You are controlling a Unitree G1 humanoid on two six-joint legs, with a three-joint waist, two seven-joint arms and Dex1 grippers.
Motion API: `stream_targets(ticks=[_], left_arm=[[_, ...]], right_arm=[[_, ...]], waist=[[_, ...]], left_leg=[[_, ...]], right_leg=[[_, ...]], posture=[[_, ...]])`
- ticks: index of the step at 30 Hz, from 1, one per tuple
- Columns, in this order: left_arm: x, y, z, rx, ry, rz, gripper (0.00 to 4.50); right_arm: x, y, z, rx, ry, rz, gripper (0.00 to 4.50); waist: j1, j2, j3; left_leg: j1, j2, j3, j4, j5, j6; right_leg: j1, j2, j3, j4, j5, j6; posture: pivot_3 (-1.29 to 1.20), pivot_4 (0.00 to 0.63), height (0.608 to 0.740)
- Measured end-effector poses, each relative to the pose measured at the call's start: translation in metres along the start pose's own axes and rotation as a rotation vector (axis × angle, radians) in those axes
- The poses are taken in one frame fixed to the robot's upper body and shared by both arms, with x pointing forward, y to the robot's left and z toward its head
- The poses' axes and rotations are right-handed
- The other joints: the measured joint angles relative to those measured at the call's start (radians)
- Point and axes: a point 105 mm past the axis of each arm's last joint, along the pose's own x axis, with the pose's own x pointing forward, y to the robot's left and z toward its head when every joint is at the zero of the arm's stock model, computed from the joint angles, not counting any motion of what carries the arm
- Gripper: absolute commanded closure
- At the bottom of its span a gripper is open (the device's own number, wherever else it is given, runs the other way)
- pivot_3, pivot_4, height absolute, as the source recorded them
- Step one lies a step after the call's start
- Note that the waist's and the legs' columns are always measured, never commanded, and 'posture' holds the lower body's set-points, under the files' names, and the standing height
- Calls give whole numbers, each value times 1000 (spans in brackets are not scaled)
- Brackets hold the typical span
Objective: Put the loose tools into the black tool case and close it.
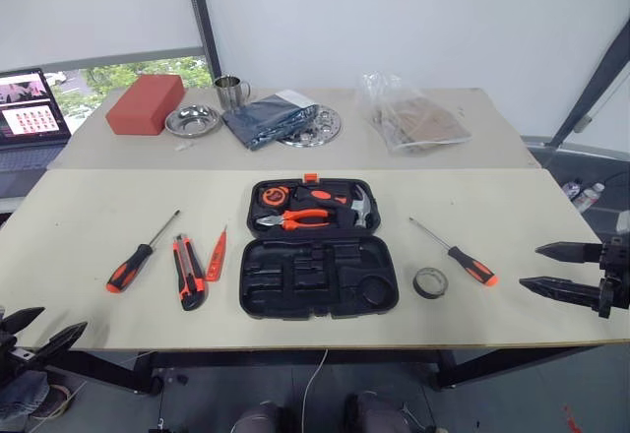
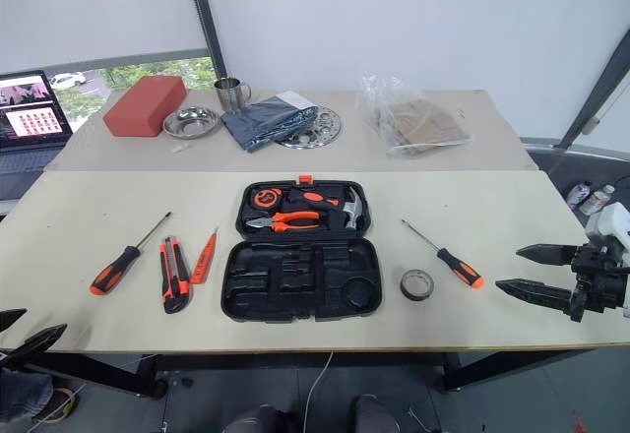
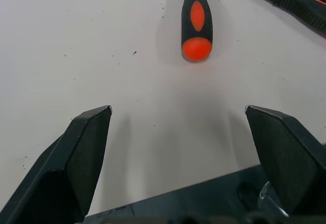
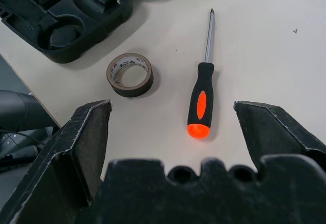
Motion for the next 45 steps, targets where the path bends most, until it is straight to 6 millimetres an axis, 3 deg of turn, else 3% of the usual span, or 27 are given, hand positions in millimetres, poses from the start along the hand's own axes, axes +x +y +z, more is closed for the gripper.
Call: stream_targets(ticks=[3,6,8,14,18,22,27,29,32,34,36,39,41,45], left_arm=[[10,1,6,-25,-10,-3,0],[53,-8,40,7,-12,-95,0],[68,-11,54,33,-6,-130,0],[104,-8,41,19,126,-139,0],[115,-5,46,30,151,-144,0],[121,-3,48,36,159,-146,1066],[124,1,49,14,132,-131,3129],[125,0,52,6,109,-141,3540],[124,-8,65,7,58,-197,3536],[124,-25,92,67,-12,-298,3536],[121,-61,138,230,-112,-485,3536],[118,-112,182,435,-191,-710,3536],[126,-147,187,518,-192,-852,3536],[156,-205,162,612,-97,-1062,3536]], right_arm=[[4,2,7,5,-17,5,27],[24,26,53,-103,-114,95,27],[30,44,71,-160,-142,151,27],[47,65,85,-205,-156,216,27],[55,72,88,-220,-175,238,27],[64,80,91,-239,-203,260,0],[72,88,93,-262,-232,269,0],[72,89,91,-257,-228,267,0],[72,91,82,-234,-208,274,0],[69,93,77,-217,-197,277,0],[64,94,74,-217,-184,272,0],[61,93,72,-225,-172,248,0],[62,89,67,-225,-153,222,0],[61,80,63,-228,-137,165,0]], waist=[[1,1,0],[16,1,1],[16,-1,-1],[7,-2,-1],[7,-3,-1],[10,-2,-1],[12,-2,-1],[13,-3,-1],[14,-5,-1],[18,-7,0],[27,-8,1],[29,-8,0],[28,-6,-1],[18,-7,0]], left_leg=[[0,0,0,1,0,0],[-4,0,-3,2,4,-6],[-3,1,-4,2,4,-6],[-5,0,-1,1,5,-4],[-4,0,-1,2,5,-3],[-4,0,-1,2,4,-4],[-3,0,-2,3,5,-4],[-5,0,-2,4,5,-3],[-10,2,-6,11,9,4],[-13,1,-7,13,9,4],[-15,0,-11,15,9,4],[-14,-2,-11,15,7,0],[-13,-3,-11,15,11,7],[-13,-1,-11,18,12,9]], right_leg=[[0,0,0,1,0,0],[-2,2,-2,2,1,1],[-1,2,-2,2,2,0],[-2,7,-9,2,4,-4],[-2,7,-11,2,3,-4],[-1,5,-11,3,3,-3],[0,3,-11,3,3,-3],[-1,4,-12,4,3,-3],[-1,6,-17,4,3,-3],[-2,6,-20,4,3,-3],[0,7,-24,4,3,-3],[1,7,-23,4,4,-2],[3,7,-23,4,3,0],[2,13,-21,4,1,3]], posture=[[0,150,736],[0,150,736],[0,150,736],[0,150,736],[0,150,736],[0,150,736],[0,150,736],[0,150,736],[0,150,736],[0,150,736],[0,150,736],[0,150,736],[0,150,736],[0,150,736]])
